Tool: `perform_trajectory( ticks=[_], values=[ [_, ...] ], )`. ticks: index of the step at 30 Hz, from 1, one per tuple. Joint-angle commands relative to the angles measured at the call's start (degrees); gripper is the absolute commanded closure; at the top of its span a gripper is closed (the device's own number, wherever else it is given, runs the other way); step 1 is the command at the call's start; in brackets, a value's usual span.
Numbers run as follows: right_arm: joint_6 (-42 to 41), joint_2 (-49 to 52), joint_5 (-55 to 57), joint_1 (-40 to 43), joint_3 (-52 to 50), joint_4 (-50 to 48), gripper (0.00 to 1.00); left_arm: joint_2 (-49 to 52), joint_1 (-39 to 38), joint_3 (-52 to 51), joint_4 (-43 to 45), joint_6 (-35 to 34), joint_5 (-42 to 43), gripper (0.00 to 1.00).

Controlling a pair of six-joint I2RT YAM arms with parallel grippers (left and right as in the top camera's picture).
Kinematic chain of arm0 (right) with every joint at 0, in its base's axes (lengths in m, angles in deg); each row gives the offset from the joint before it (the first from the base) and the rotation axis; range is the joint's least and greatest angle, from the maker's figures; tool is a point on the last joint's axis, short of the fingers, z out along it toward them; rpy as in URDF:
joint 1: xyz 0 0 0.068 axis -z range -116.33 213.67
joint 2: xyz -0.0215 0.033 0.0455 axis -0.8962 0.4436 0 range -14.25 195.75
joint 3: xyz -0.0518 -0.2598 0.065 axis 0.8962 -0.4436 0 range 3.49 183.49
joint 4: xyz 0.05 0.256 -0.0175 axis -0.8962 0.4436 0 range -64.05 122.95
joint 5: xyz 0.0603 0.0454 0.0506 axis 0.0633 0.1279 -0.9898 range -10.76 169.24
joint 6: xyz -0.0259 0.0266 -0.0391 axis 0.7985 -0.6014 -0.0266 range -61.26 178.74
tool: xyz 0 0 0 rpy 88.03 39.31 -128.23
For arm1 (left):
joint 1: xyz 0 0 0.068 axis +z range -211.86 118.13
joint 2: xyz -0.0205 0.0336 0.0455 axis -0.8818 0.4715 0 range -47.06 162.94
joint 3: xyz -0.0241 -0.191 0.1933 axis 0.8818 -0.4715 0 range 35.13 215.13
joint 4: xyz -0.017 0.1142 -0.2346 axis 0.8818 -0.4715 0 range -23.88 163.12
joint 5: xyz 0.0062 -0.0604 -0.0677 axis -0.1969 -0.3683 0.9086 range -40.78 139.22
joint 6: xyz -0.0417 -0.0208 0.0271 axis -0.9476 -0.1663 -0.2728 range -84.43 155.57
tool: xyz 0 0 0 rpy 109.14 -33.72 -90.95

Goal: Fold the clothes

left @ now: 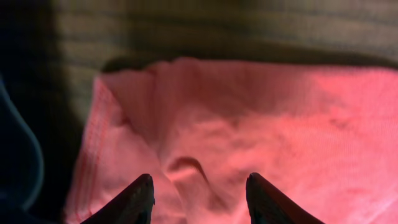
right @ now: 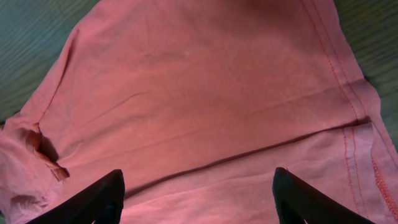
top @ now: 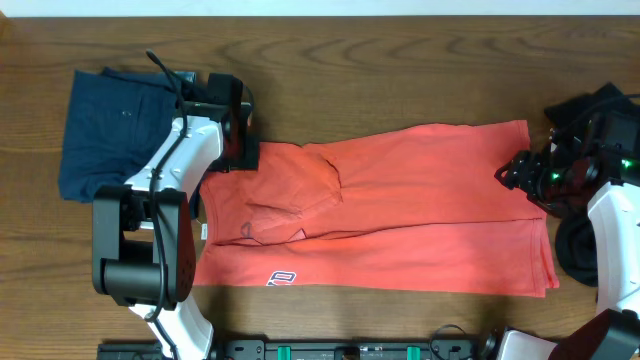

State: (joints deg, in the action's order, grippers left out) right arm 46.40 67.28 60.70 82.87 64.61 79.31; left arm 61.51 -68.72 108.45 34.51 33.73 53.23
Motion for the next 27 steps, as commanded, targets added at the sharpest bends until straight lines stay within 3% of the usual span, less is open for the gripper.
perform_trajectory(
  ticks=[1, 11, 14, 16, 17, 27],
  values=[
    [0.9, 0.2, 0.4, -0.5, 0.7, 0.1, 0.26, 1.1, 0.2, -0.1, 0.8, 1.0, -1.9, 0.54],
    [0.9, 0.2, 0.4, -0.5, 0.7, -0.1, 0.25, 3.5, 0.2, -0.1, 0.0, 1.0, -1.7, 0.62],
    [0.9, 0.2, 0.3, -0.5, 0.7, -0.3, 0.26, 3.5, 0.2, -0.1, 0.6, 1.0, -1.7, 0.74],
    [0.9, 0.2, 0.4, -0.5, 0.7, -0.3, 0.26, 3.5, 0.2, 0.1, 0.6, 1.0, -1.7, 0.92],
    [0.9, 0.2, 0.4, -0.5, 0.7, -0.3, 0.26, 3.5, 0.2, 0.3, 0.6, 1.0, -1.7, 0.94],
    [0.8, 0.2, 0.4, -0.5, 0.7, -1.2, 0.25, 3.1, 0.4, 5.0, 1.9, 1.0, -1.7, 0.94]
  ],
)
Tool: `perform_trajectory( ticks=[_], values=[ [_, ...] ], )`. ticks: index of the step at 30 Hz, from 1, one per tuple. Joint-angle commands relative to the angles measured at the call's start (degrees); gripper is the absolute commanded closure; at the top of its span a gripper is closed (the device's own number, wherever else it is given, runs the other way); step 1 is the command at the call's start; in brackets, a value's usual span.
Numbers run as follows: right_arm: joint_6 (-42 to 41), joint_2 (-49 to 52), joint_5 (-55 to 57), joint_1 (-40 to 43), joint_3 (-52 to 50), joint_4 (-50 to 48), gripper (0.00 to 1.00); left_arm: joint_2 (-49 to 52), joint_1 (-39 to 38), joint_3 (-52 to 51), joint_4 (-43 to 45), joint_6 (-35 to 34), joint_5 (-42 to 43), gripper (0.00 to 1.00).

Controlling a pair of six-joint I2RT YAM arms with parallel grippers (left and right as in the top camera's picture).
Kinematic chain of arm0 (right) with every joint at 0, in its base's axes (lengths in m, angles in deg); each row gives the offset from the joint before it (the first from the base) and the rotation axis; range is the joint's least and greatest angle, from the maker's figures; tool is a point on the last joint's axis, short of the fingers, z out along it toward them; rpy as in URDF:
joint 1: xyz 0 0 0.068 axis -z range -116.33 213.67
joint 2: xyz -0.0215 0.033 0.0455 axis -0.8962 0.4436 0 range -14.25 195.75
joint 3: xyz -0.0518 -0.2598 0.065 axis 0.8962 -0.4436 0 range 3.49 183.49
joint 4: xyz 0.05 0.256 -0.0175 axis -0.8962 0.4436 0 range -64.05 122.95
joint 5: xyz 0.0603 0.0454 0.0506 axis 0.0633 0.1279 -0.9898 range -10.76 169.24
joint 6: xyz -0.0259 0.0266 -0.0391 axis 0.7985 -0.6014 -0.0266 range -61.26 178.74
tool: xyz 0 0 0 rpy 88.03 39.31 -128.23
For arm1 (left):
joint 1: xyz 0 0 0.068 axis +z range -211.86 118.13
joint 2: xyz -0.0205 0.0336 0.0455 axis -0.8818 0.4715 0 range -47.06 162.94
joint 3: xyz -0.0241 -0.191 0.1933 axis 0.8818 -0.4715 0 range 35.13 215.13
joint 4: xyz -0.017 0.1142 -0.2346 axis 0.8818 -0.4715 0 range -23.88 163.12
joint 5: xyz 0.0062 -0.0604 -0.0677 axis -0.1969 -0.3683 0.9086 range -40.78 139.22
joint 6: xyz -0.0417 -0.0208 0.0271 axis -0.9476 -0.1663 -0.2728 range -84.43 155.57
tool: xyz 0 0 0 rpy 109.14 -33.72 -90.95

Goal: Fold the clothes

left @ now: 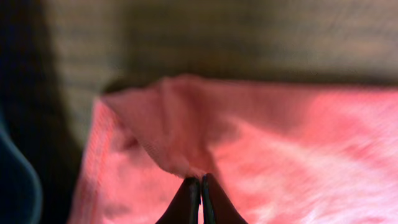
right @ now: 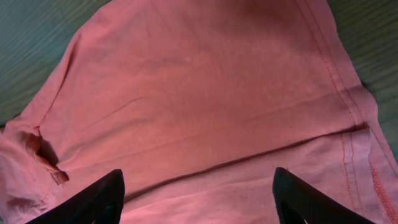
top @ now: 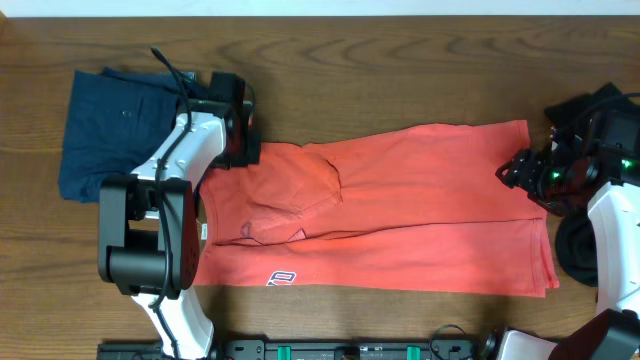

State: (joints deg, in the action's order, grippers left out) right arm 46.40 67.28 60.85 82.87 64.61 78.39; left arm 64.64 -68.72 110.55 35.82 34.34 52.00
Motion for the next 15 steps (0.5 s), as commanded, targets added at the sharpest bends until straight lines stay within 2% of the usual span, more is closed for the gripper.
perform_trajectory(
  ticks=[1, 11, 15],
  values=[
    [0.8, 0.2, 0.2, -0.5, 0.7, -0.4, 0.25, 0.0, 0.5, 3.4, 0.9, 0.3, -0.5, 0.94],
    [0.9, 0.2, 0.3, -0.5, 0.7, -1.3, 0.25, 0.0, 1.7, 4.2, 4.9, -0.9, -0.5, 0.94],
    [0.9, 0.2, 0.5, -0.5, 0.7, -2.0, 0.25, 0.0, 1.7, 4.2, 3.6, -0.9, -0.5, 0.94]
  ],
)
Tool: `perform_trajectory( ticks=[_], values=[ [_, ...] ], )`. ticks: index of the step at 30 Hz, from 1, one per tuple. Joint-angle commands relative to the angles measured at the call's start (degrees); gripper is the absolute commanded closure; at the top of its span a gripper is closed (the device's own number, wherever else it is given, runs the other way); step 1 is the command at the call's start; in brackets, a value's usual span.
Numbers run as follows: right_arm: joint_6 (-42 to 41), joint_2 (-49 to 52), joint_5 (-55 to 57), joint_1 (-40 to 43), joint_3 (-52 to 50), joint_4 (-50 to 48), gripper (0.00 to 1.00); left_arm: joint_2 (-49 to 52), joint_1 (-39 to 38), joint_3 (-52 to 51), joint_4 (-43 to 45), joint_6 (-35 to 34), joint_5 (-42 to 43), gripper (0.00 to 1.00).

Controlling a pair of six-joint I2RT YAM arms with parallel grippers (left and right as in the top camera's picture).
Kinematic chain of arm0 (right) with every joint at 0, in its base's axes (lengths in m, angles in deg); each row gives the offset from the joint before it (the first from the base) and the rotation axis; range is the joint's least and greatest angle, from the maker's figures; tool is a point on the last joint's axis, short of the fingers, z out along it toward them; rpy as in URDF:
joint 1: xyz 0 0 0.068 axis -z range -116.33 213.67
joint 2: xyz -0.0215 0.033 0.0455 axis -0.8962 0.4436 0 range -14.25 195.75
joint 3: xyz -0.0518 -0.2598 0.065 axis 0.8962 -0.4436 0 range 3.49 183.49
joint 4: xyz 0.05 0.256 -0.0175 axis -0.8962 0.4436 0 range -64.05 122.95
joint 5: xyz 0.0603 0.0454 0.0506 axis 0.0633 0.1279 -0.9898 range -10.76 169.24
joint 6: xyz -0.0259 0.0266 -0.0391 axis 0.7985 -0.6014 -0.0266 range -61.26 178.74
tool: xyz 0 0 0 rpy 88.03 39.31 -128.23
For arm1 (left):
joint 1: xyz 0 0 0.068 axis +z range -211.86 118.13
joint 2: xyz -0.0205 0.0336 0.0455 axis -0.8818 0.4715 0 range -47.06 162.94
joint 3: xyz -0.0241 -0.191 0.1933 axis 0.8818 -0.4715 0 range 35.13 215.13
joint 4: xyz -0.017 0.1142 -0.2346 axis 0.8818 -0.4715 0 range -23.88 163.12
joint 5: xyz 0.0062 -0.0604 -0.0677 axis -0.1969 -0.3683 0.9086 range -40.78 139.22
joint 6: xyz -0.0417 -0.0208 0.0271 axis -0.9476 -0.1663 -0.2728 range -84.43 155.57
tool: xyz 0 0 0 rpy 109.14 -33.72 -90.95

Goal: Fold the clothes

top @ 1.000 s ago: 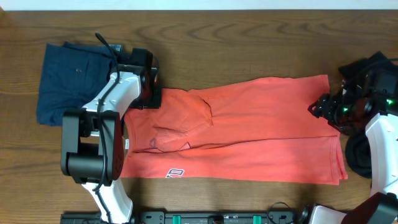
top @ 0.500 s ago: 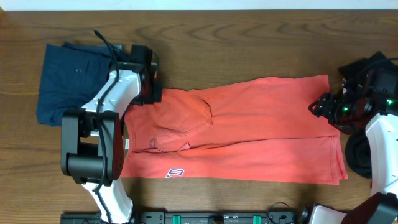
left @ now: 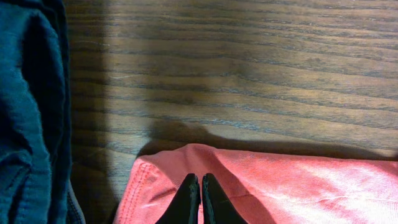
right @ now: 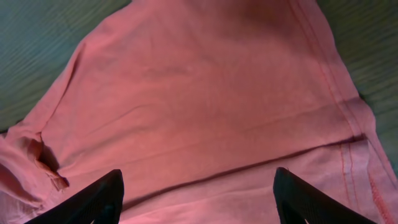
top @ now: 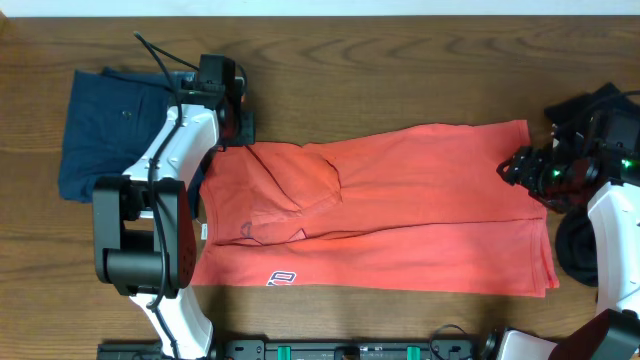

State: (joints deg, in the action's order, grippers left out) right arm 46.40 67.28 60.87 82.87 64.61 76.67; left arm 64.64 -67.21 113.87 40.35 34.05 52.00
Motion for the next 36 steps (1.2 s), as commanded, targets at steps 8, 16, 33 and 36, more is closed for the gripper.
perform_trajectory(
  ticks=[8, 16, 33, 36],
  values=[
    [0.9, 0.2, 0.6, -0.5, 0.7, -0.8, 0.23, 0.8, 0.2, -2.0, -4.4, -2.6, 2.5, 0.39],
    [0.8, 0.2, 0.6, -0.5, 0.7, -0.1, 0.23, 3.7, 0.2, -2.1, -2.9, -3.5, 4.5, 0.81],
    [0.8, 0.2, 2.1, -0.5, 0.7, -1.5, 0.23, 2.2, 5.8, -0.1, 1.8, -6.7, 4.5, 0.93],
    [0.8, 0.2, 2.1, -0.5, 0.7, -2.1, 0.23, 2.2, 5.8, -0.1, 1.8, -6.7, 4.5, 0.75]
  ],
)
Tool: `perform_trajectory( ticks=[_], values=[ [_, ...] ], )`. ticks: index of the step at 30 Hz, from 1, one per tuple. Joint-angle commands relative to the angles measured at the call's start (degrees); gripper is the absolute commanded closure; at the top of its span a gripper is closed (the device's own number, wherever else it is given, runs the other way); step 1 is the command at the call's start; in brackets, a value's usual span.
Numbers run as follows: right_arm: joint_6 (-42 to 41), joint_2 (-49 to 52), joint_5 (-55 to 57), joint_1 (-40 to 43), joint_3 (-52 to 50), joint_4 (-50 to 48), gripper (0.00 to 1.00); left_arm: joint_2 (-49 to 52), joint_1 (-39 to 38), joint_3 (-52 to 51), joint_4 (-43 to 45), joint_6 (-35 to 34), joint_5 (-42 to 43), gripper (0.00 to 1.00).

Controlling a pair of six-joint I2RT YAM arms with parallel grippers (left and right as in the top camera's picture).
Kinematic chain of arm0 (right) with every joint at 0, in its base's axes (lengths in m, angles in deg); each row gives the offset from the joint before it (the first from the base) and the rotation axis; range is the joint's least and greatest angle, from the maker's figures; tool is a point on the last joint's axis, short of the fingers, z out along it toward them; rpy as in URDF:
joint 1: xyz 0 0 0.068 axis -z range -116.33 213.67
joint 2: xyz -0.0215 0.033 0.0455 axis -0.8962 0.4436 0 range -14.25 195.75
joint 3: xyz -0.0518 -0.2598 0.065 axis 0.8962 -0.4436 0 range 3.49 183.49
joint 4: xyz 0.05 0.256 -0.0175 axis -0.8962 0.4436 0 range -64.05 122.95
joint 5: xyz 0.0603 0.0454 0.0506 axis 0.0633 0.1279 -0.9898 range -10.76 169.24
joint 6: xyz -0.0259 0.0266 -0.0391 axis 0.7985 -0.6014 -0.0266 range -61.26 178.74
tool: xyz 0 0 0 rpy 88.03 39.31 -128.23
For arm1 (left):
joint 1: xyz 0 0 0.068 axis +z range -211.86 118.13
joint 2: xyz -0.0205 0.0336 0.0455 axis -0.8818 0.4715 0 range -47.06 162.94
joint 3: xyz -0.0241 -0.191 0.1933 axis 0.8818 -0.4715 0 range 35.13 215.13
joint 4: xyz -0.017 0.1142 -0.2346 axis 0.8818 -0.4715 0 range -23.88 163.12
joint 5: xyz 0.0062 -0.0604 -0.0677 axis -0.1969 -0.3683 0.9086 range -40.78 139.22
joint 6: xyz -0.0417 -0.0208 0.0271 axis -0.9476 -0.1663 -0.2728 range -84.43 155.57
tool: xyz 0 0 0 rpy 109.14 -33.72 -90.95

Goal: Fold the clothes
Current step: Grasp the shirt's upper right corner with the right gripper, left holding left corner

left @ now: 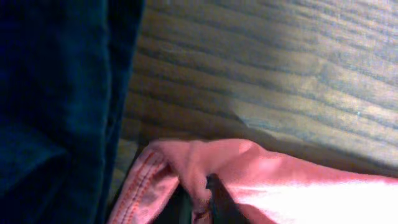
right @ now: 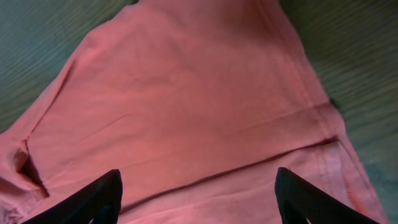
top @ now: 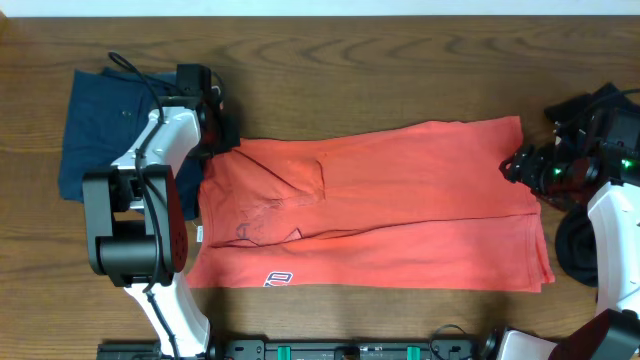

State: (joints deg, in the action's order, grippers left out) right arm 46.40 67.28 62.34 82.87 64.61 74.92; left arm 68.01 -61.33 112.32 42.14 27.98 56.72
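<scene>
Coral-red trousers lie folded lengthwise across the wooden table, waistband to the left. My left gripper is shut on the far waistband corner, right beside the navy garment; in the overhead view it sits at that corner. My right gripper hangs open above the leg end of the trousers, its fingertips wide apart with only flat cloth below. In the overhead view it is at the right edge.
A folded navy garment lies at the far left, touching the left arm and filling the left of the left wrist view. The right arm's base stands at the table's right edge. Bare wood runs along the back.
My left gripper, still shut on the waistband corner, has moved left toward the navy garment. The trousers have shifted left with it and the crumple near the waist has flattened. The right gripper stays open.
My left gripper was open over the bunched waistband corner. It was then shut on that cloth, then held it nearer the navy garment with wood showing, and now further left, the trousers stretched flatter. The right gripper stayed open above the leg end throughout.
</scene>
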Motion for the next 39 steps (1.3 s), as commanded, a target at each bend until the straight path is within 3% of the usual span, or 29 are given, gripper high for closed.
perform_trajectory(
  ticks=[1, 3, 8, 13, 15, 18, 24, 26, 27, 39],
  values=[
    [0.8, 0.2, 0.7, -0.5, 0.7, -0.6, 0.23, -1.2, -0.1, 1.5, -0.2, -0.6, -0.2, 0.66],
    [0.8, 0.2, 0.7, -0.5, 0.7, -1.2, 0.23, -1.2, -0.1, 1.5, -1.1, -0.6, -0.2, 0.5],
    [0.8, 0.2, 1.0, -0.5, 0.7, -4.1, 0.2, -1.3, -0.1, 1.5, -4.2, -0.6, -0.2, 0.43],
    [1.0, 0.7, 1.1, -0.5, 0.7, -9.8, 0.26, -1.4, -0.1, 1.5, -5.7, 0.0, -0.2, 0.4],
    [1.7, 1.9, 1.1, -0.5, 0.7, -12.5, 0.26, -1.4, -0.1, 1.5, -5.7, 0.0, -0.2, 0.45],
    [1.7, 4.5, 1.0, -0.5, 0.7, -15.3, 0.27, -1.4, 0.0, 1.5, -6.8, 0.0, -0.2, 0.71],
    [1.7, 13.1, 0.4, -0.5, 0.7, -19.2, 0.35, -1.4, 0.0, 1.5, -8.2, 0.0, -0.2, 0.71],
    [1.7, 16.2, 0.9, -0.4, 0.7, -21.2, 0.34, -1.4, 0.0, 1.5, -8.2, 0.0, -0.2, 0.48],
    [1.7, 17.7, 0.9, -0.3, 0.7, -22.6, 0.29, -1.4, 0.0, 1.5, -8.2, 0.0, -0.1, 0.42],
    [1.7, 28.0, -1.4, 0.3, 0.7, -42.1, 0.21, -2.4, 0.0, 1.5, -8.2, 0.0, 6.5, 0.38]
  ],
)
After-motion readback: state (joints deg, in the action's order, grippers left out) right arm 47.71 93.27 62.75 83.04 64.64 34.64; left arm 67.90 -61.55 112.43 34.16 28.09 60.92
